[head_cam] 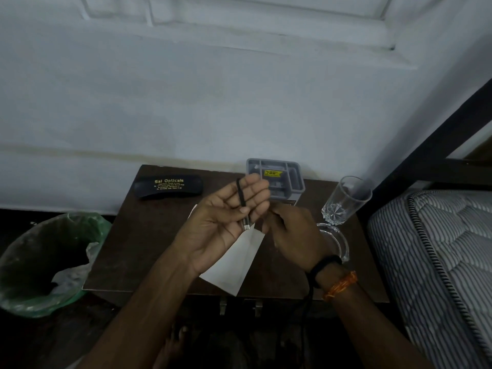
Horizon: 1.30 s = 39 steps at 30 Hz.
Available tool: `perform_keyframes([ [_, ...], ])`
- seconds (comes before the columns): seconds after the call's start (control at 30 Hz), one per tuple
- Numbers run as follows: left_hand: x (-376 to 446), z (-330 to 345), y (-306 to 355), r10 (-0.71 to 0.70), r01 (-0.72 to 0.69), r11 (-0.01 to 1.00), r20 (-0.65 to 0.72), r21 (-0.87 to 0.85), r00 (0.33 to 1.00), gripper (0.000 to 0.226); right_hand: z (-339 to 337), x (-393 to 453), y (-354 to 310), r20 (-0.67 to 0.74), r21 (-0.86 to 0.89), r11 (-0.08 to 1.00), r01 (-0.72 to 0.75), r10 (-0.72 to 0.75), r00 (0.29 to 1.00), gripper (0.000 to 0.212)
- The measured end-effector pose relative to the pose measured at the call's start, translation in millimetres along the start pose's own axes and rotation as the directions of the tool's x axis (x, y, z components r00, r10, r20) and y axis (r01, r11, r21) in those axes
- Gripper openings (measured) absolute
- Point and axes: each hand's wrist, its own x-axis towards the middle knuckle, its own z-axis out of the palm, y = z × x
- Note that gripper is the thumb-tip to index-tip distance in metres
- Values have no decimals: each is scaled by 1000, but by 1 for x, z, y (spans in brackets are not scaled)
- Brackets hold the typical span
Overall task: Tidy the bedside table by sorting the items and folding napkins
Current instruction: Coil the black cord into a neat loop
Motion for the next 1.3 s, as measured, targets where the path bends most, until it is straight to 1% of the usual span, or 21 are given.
perform_keyframes([
  [0.07,-1,1,0,1,-1,1000,77,7,997,59,0,0,-2,-5,2,1000,7,-7,1000,28],
  [0.13,1,1,-1,65,-71,996,108,57,992,59,1,-1,-5,10,15,1000,11,-11,1000,25],
  [0.27,5,-6,-3,256,-243,947,-34,212,966,59,4,-1,-8,120,-40,998,49,-43,992,35],
  [0.33,5,-9,-4,325,-272,882,-76,386,943,58,5,-1,-8,146,-81,993,86,-74,987,36],
  [0.43,4,-10,-5,357,-231,743,-79,629,931,57,-2,-1,-7,140,-116,987,112,-95,986,28],
  [0.5,3,-11,-6,349,-189,649,-68,737,935,56,-10,-1,-6,149,-55,993,107,-97,984,20],
  [0.57,2,-15,-4,295,-126,612,-78,780,952,50,-19,-1,-5,141,10,995,103,-104,985,15],
  [0.63,2,-18,-2,177,-33,600,-92,799,980,44,-26,-1,-3,97,18,992,127,-128,987,14],
  [0.67,1,-17,-1,103,-2,604,-76,797,992,43,-29,-1,-3,65,-3,989,150,-149,987,15],
  [0.73,-1,-12,-2,-12,9,650,-2,760,1000,44,-31,0,-3,-7,-57,976,210,-211,977,16],
  [0.8,-3,-8,-2,-99,55,701,21,711,995,48,-32,0,-4,-67,-117,957,265,-274,959,13],
  [0.87,-3,-8,-3,-195,118,714,35,690,980,50,-32,1,-3,-115,-184,940,287,-311,943,9],
  [0.93,-3,-8,-4,-243,148,739,56,657,968,51,-32,2,0,-169,-180,936,303,-333,928,8],
  [1.0,-4,-6,-2,-237,160,806,63,570,969,50,-30,3,2,-217,-135,945,298,-321,922,11],
  [1.07,-4,-5,0,-210,148,862,77,484,975,46,-27,5,2,-231,-106,963,248,-266,936,15],
  [1.17,-3,-6,-1,-167,112,911,107,397,980,40,-21,4,1,-167,-42,985,170,-174,970,20],
  [1.3,-2,-4,0,-106,76,976,140,204,984,44,-16,3,-3,-129,-40,988,148,-152,980,24],
])
